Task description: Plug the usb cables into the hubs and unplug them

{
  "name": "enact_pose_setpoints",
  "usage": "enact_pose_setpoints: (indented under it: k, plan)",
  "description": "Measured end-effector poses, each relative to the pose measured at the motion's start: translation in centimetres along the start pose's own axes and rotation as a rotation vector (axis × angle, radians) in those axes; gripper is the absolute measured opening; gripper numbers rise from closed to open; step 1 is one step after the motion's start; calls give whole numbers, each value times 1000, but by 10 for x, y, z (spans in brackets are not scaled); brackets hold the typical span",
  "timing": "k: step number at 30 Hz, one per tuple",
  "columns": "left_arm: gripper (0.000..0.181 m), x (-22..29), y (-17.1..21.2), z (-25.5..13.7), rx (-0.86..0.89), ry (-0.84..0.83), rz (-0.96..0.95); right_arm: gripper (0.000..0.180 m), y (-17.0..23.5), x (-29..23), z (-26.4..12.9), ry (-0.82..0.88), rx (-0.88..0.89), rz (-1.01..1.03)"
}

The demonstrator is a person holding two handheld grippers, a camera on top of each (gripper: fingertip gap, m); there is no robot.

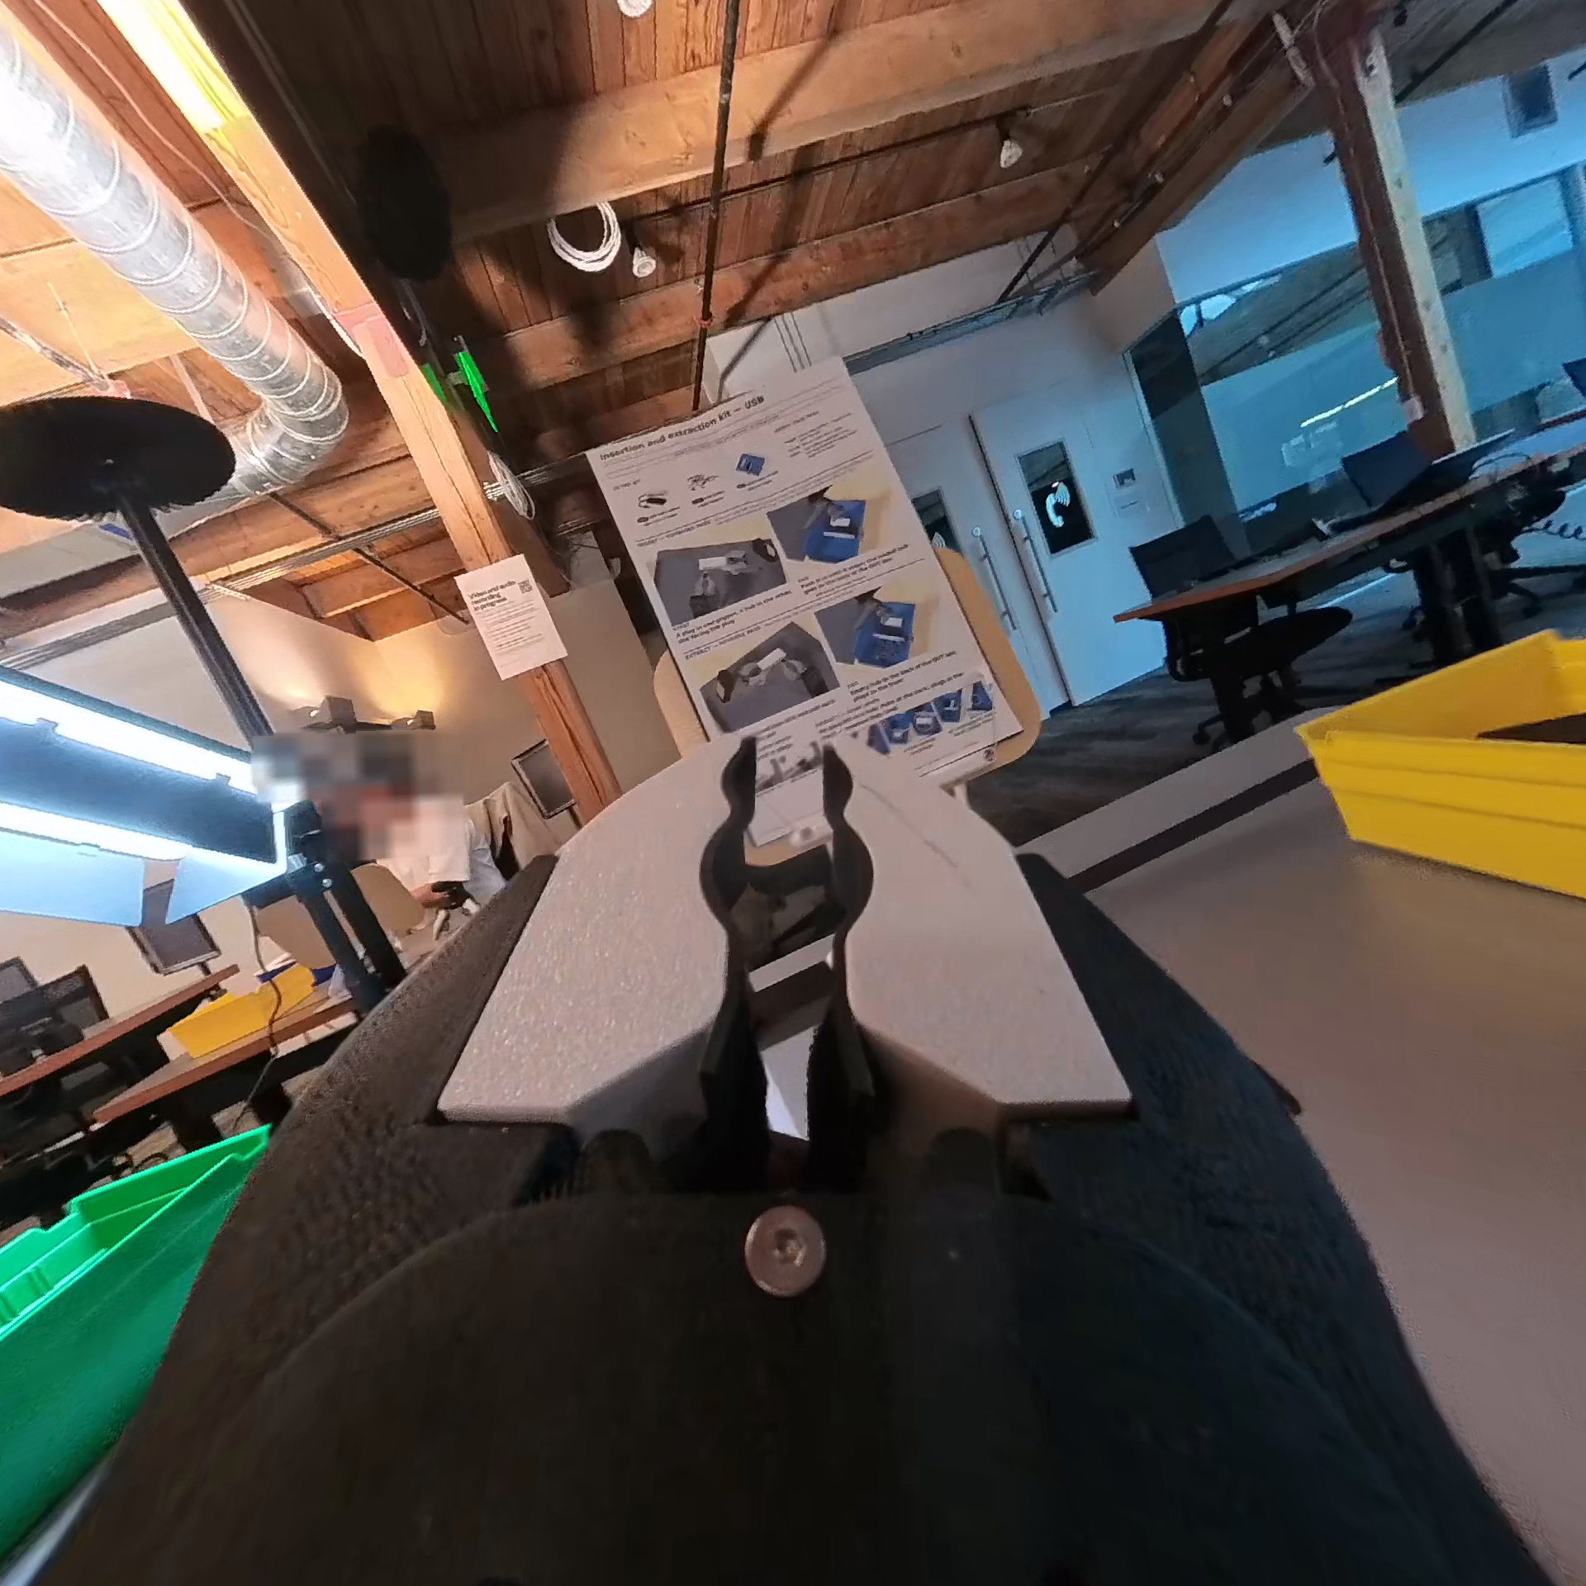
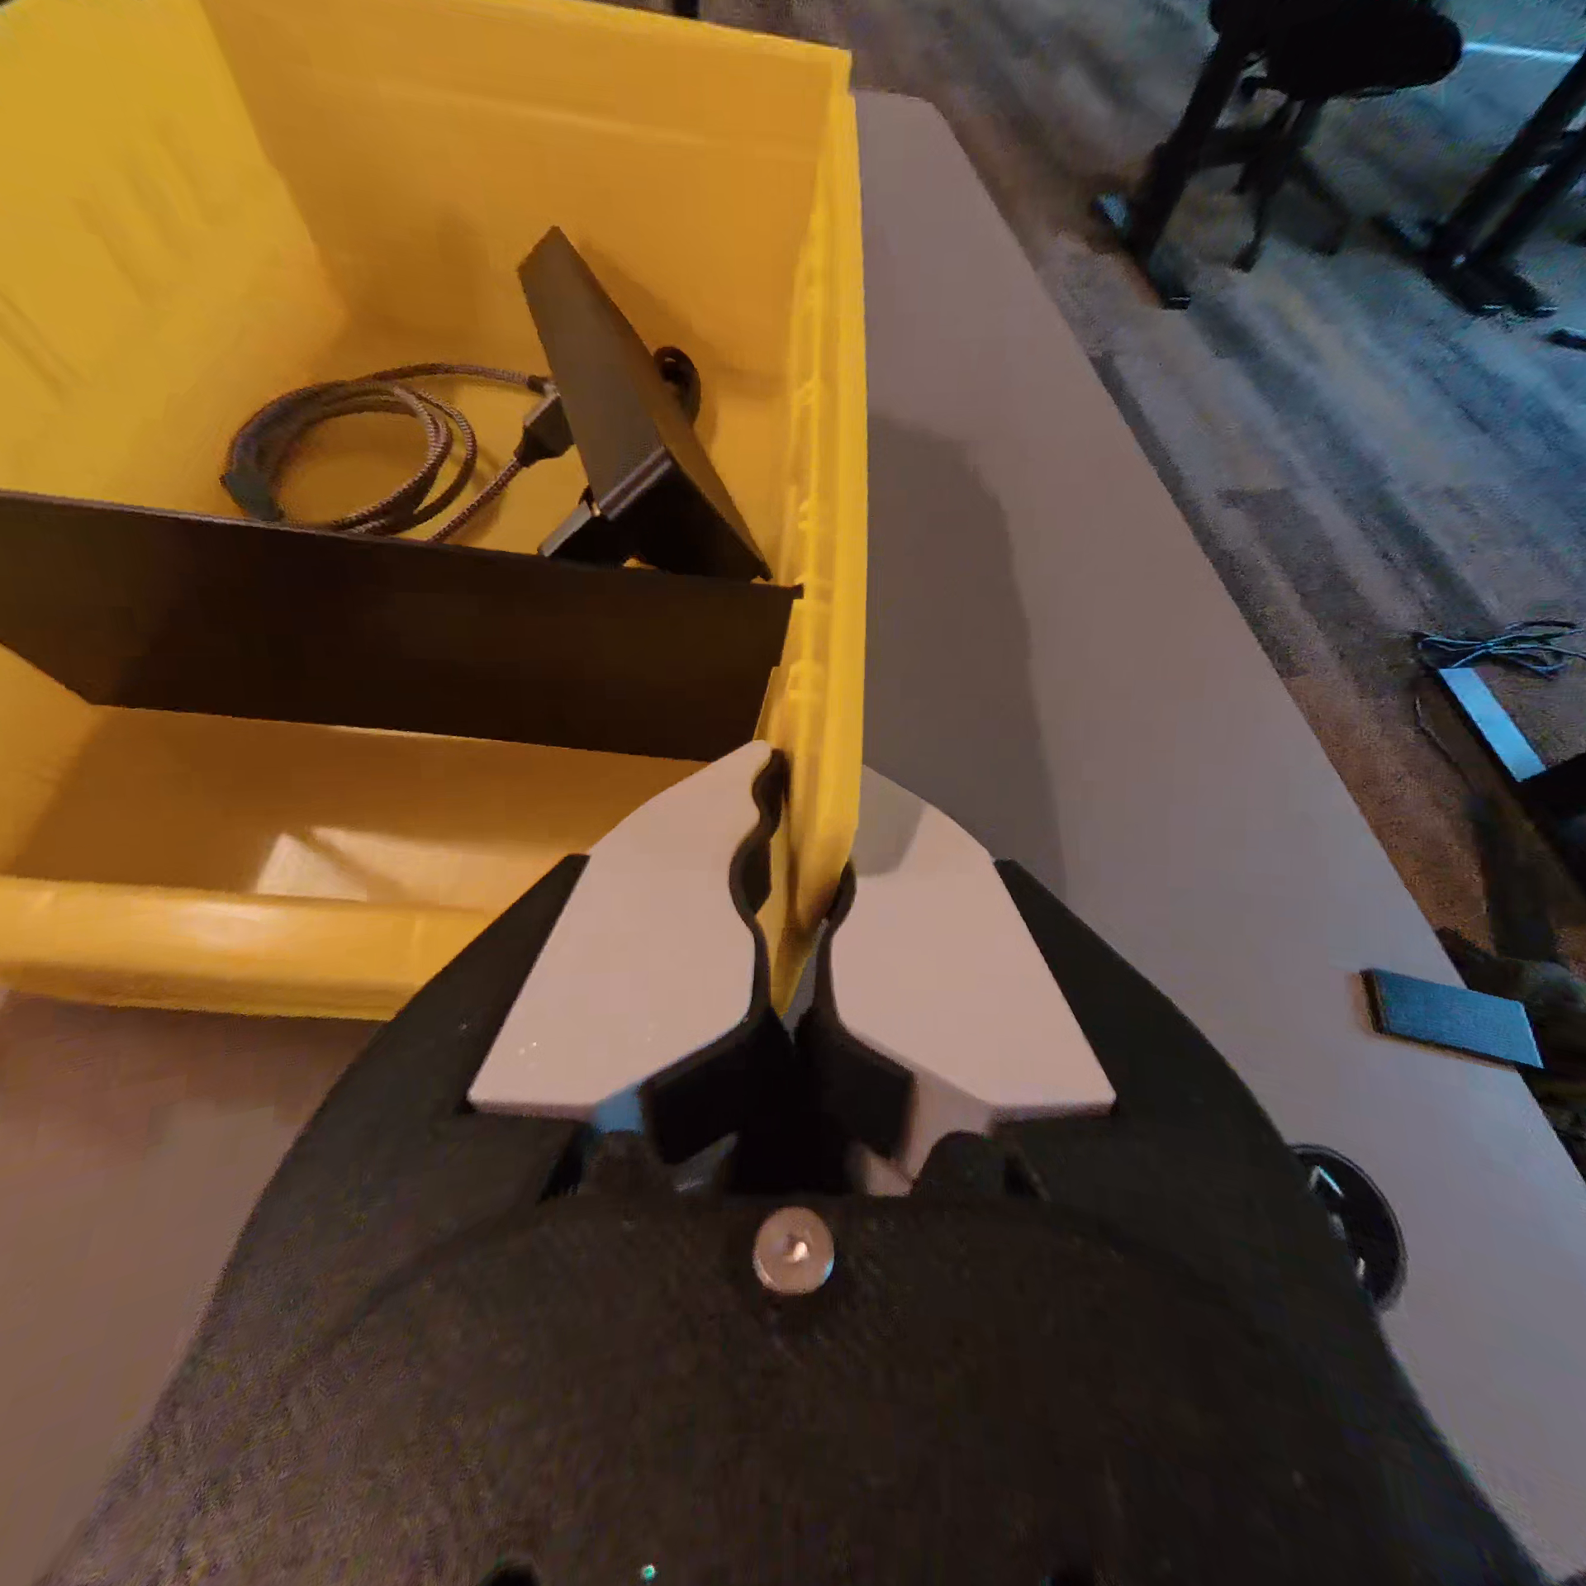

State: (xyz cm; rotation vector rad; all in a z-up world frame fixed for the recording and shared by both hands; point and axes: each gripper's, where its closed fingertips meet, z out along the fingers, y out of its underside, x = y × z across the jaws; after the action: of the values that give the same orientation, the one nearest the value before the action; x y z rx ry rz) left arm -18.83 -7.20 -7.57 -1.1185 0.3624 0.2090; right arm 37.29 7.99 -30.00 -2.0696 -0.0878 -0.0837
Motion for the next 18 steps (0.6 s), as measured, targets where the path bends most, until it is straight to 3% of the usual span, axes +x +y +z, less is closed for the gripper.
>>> enact_pose_setpoints:
  k: [8, 14, 18]
  plan:
    - [15, -37, 2, -15, -39, -91, 60, 5, -28, 19, 56, -62, 6, -164]
    - [16, -80, 4, -38, -100, -178, 63, 9, -36, 39, 73, -75, 34, -266]
    - [19, -91, 21, -50, -218, -149, 40, 35, -41, 52, 60, 39, 61, -245]
